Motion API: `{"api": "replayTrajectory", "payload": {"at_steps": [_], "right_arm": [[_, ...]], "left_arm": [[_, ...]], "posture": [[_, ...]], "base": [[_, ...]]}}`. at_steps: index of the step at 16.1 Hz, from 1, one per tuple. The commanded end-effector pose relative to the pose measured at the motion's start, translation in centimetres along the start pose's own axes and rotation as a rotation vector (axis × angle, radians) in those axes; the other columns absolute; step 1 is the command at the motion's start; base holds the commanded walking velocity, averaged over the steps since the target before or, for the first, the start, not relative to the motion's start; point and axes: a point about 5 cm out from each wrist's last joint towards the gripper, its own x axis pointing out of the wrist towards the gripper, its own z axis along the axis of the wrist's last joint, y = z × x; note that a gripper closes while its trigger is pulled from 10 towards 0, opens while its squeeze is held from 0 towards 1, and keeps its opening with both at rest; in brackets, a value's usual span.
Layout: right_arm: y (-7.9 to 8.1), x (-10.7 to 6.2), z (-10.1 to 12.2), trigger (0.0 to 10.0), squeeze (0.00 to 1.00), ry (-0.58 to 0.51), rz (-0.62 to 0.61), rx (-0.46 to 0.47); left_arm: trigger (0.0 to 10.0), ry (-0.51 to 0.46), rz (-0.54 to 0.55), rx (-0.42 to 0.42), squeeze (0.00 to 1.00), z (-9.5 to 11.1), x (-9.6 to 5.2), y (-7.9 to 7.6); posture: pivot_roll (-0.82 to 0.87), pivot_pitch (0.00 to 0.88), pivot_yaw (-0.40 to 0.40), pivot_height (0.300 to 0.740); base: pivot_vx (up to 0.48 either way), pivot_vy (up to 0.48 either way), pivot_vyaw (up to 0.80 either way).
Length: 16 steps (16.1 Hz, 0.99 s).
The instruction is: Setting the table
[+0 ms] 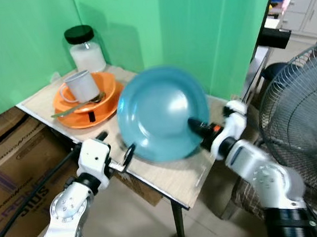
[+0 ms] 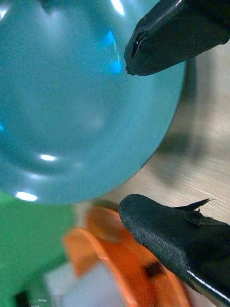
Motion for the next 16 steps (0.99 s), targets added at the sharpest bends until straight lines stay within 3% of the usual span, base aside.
{"api": "replayTrajectory", "payload": {"at_steps": [1,4,5,6,8,10,14,16], "right_arm": [[1.9,-0.7,1.9,0.0,0.0,-0.13,0.125,0.004],[2.3,-3.2,2.6,0.0,0.0,-0.211,0.17,-0.045],[2.4,-4.1,2.8,0.0,0.0,-0.244,0.165,-0.07],[2.2,-4.6,2.9,10.0,0.0,-0.248,0.135,-0.1],[2.3,-5.9,2.9,10.0,0.0,-0.254,0.12,-0.218],[2.4,-6.6,2.7,10.0,0.0,-0.271,0.112,-0.226],[3.1,-7.2,1.4,10.0,0.0,-0.264,0.061,-0.487],[2.8,-7.4,1.0,10.0,0.0,-0.271,0.029,-0.489]], "left_arm": [[10.0,-0.025,0.025,-0.009,0.0,0.8,-0.4,0.2],[10.0,0.042,0.065,0.092,0.0,0.6,-1.1,-0.2],[10.0,0.052,0.095,0.089,0.0,0.6,-1.2,-0.3],[10.0,0.047,0.125,0.077,0.0,0.9,-1.1,-0.3],[10.0,0.016,0.153,0.073,0.0,2.2,0.0,-1.3],[10.0,-0.012,0.178,0.056,0.0,3.1,0.5,-1.9],[10.0,0.066,0.214,0.085,0.0,1.6,0.7,-2.0],[10.0,0.027,0.228,0.034,0.0,2.6,0.6,-1.8]], "posture": [[0.01,0.0,0.062,0.74],[0.0,0.0,0.063,0.74],[0.0,0.0,0.063,0.74],[0.0,0.0,0.064,0.74],[-0.01,0.0,0.066,0.74],[-0.01,0.0,0.064,0.74],[-0.01,0.0,0.064,0.74],[-0.01,0.0,0.069,0.74]], "base": [[0.0,0.0,0.0],[0.0,0.0,0.0],[0.0,0.0,0.0],[0.0,0.0,0.0],[0.0,0.0,-0.27],[0.0,0.0,-0.8],[0.0,0.0,-0.8],[0.0,0.0,-0.77]]}}
